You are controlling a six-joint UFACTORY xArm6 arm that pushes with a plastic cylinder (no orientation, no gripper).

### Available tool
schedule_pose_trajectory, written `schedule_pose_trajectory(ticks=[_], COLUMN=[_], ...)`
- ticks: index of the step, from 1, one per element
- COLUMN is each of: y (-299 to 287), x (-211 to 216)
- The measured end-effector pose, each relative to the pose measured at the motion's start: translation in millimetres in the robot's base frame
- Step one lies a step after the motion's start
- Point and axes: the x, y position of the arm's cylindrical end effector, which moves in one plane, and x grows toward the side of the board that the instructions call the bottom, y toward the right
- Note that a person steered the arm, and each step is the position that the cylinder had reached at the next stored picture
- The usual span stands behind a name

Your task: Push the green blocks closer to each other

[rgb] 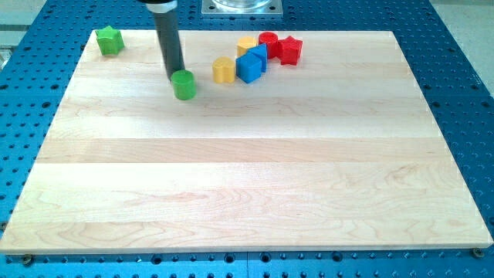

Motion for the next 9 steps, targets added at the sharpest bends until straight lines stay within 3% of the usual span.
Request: schedule_pose_trajectory(ticks=[2,3,4,5,7,8,9], y=[129.4,124.4,65.6,54.0,0.0,-61.5,-146.4], x=[-10.7,-8.6,24.2,66.4,51.5,55.6,12.9])
